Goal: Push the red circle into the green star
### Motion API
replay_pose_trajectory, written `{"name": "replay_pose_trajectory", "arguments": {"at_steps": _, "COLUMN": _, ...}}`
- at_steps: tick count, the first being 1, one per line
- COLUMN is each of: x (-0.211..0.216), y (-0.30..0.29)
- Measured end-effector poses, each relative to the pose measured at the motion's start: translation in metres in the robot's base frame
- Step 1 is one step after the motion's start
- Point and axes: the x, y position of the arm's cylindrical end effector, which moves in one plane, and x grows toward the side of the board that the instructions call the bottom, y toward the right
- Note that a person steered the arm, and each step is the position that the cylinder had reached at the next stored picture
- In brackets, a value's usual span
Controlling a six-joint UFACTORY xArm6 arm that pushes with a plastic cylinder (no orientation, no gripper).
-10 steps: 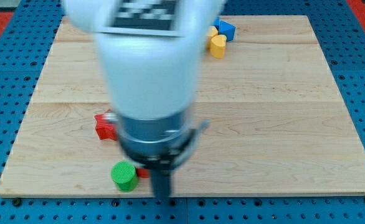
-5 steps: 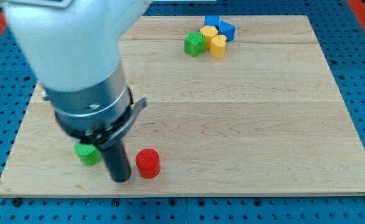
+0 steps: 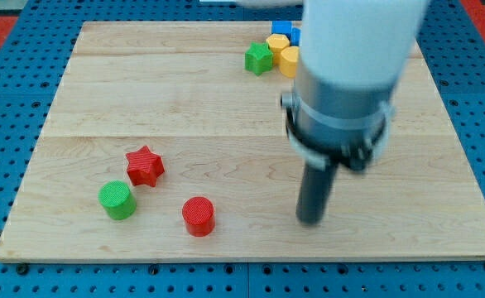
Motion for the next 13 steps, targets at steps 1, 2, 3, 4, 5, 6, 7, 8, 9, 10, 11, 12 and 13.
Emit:
{"name": "replay_pose_trajectory", "arguments": {"at_steps": 1, "x": 0.016, "y": -0.044}}
{"name": "replay_pose_trajectory", "arguments": {"at_steps": 2, "x": -0.018, "y": -0.11}}
{"name": "replay_pose_trajectory", "arguments": {"at_steps": 3, "x": -0.009, "y": -0.114}}
{"name": "replay_pose_trajectory", "arguments": {"at_steps": 4, "x": -0.022, "y": -0.164}}
{"name": "replay_pose_trajectory", "arguments": {"at_steps": 5, "x": -0.079, "y": -0.173}}
{"name": "replay_pose_trajectory", "arguments": {"at_steps": 6, "x": -0.109, "y": -0.174}}
{"name": "replay_pose_trajectory", "arguments": {"at_steps": 7, "x": -0.081, "y": -0.175}}
{"name": "replay_pose_trajectory", "arguments": {"at_steps": 8, "x": -0.086, "y": -0.22}}
{"name": "replay_pose_trajectory", "arguments": {"at_steps": 9, "x": -0.129, "y": -0.217}}
{"name": "replay_pose_trajectory", "arguments": {"at_steps": 10, "x": -0.177, "y": -0.187}}
{"name": "replay_pose_trajectory", "arguments": {"at_steps": 11, "x": -0.21, "y": -0.165}}
{"name": "replay_pose_trajectory", "arguments": {"at_steps": 12, "x": -0.233, "y": -0.171}}
{"name": "replay_pose_trajectory", "arguments": {"at_steps": 13, "x": -0.278, "y": -0.175}}
